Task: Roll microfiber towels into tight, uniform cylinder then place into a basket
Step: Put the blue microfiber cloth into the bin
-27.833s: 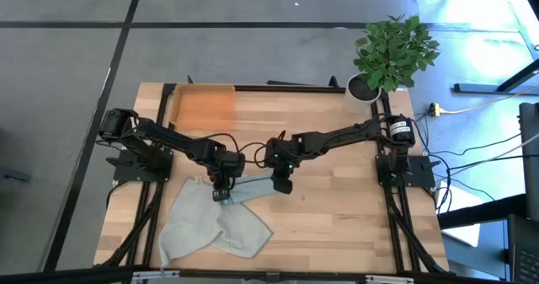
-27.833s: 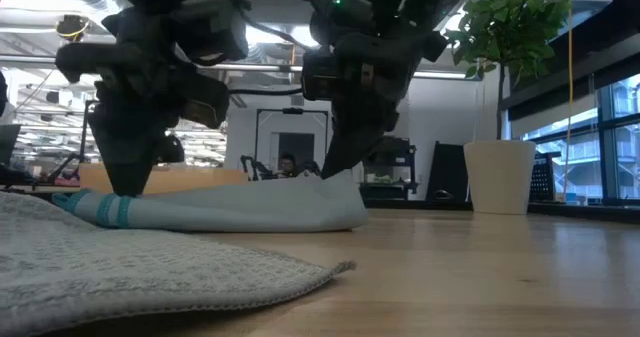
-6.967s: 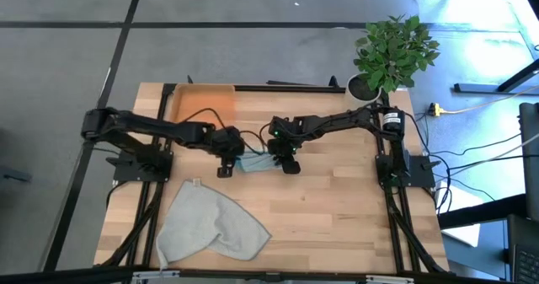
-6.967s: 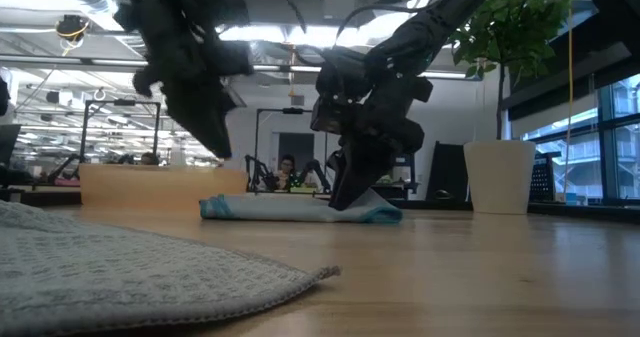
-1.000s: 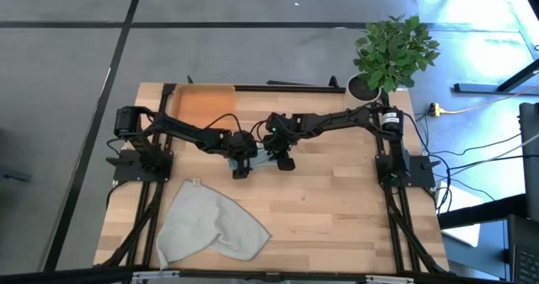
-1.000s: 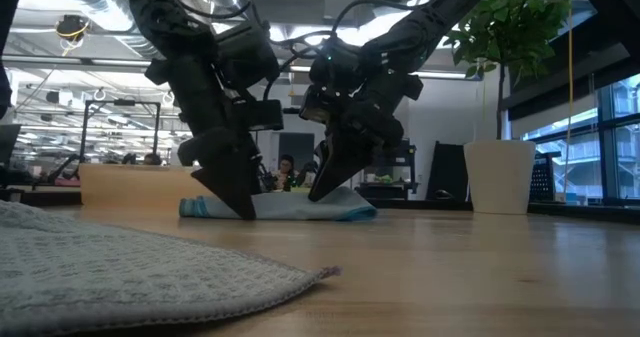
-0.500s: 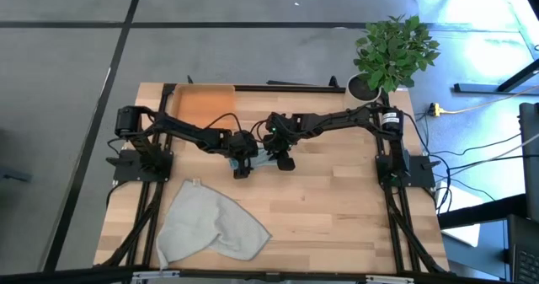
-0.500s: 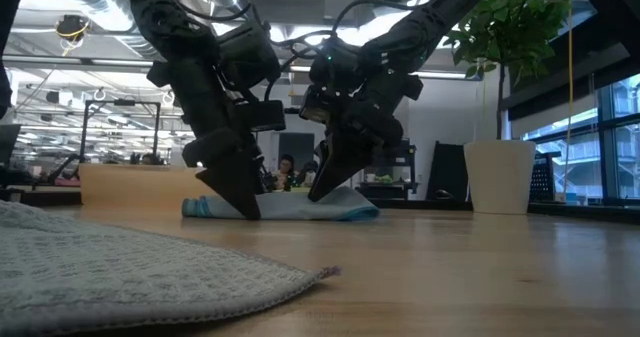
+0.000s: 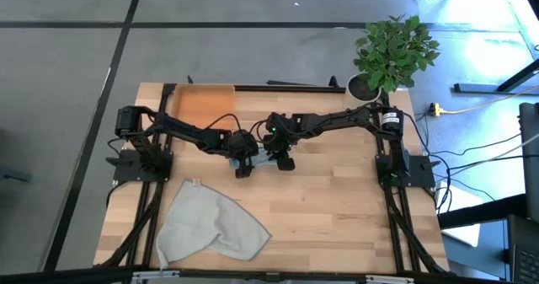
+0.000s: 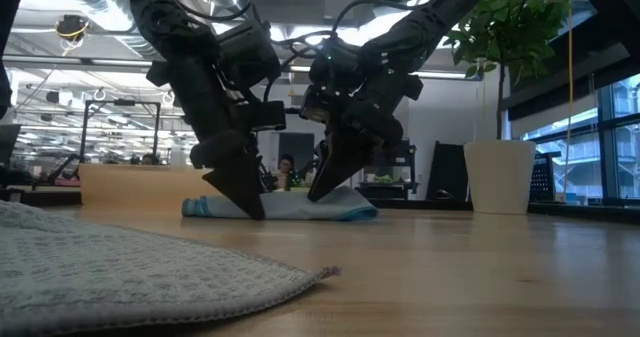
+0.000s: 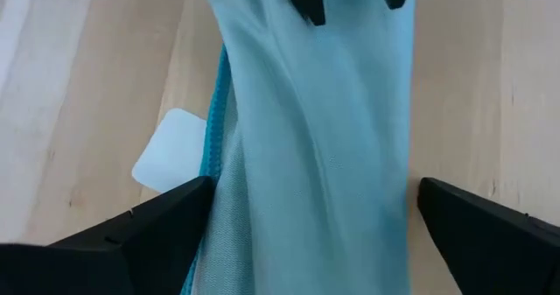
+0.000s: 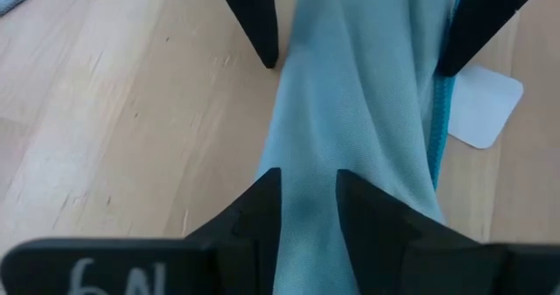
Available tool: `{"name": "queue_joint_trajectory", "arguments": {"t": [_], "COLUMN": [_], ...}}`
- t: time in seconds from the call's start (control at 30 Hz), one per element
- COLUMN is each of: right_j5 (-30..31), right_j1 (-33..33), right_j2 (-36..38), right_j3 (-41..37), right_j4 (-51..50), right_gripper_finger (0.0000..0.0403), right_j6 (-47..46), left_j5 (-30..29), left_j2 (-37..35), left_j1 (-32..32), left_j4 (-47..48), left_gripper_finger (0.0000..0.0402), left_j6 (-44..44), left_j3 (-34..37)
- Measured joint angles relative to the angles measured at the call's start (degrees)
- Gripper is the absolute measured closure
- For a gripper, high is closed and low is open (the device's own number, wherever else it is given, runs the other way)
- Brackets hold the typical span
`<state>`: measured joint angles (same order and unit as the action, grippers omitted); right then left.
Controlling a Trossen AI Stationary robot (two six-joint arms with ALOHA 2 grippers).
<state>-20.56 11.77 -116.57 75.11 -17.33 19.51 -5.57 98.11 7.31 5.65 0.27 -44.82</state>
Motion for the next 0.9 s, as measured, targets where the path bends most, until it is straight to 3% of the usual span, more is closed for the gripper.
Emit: {"name": "queue_joint_trajectory", "arguments": {"t": [0.9], "right_j5": [0.0], "right_j1": [0.0], "right_j2": [0.0], "right_j3": [0.0], "right_j4": [-0.04], "right_gripper_finger": [0.029], "right_j6": [0.0], "left_j5": [-0.17], "left_j2": [0.08], "left_j1": [-0.24], "left_j4": [0.13], "left_gripper_finger": [0.0233], "left_j6": [0.5], "left_j3": [0.02]}}
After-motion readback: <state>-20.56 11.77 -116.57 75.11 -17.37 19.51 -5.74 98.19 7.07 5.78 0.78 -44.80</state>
